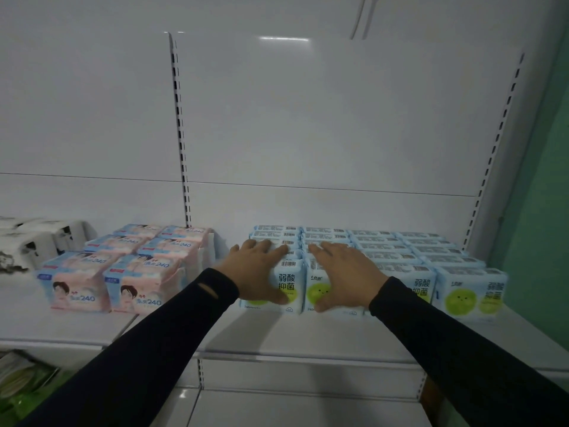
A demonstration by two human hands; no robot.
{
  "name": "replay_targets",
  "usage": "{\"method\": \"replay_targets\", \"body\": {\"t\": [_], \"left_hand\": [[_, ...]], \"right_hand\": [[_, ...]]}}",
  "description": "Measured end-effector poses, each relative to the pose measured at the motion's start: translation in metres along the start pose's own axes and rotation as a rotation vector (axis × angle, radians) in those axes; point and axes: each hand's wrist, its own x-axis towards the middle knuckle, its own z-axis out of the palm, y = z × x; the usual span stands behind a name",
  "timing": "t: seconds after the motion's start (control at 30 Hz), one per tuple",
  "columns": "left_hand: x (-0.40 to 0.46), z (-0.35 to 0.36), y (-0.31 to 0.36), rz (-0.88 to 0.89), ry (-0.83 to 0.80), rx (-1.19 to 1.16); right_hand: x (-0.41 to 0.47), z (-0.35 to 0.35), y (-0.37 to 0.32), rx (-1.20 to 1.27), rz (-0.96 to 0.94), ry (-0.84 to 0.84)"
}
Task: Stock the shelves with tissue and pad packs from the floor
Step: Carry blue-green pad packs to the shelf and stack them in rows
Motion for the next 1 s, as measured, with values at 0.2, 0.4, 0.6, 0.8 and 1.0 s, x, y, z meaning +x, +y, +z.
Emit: {"method": "replay_targets", "body": {"t": [0.2,0.4,0.6,0.8,1.0], "left_hand": [[0.002,-0.001,-0.001,-0.036,-0.048,-0.086],[0.0,-0.004,0.003,-0.049,-0.065,-0.102],[-0.003,-0.008,0.0,-0.09,-0.072,-0.119],[-0.001,-0.007,0.003,-0.1,-0.072,-0.076],[-0.003,-0.017,0.0,-0.07,-0.055,-0.107]], "right_hand": [[0.006,0.001,0.003,0.001,-0.032,0.002],[0.003,0.0,0.005,0.01,-0.059,0.005],[-0.006,-0.003,0.011,-0.018,-0.075,0.046],[-0.013,-0.004,0.014,0.019,-0.048,0.079],[-0.041,-0.017,0.055,0.085,0.047,0.108]]}}
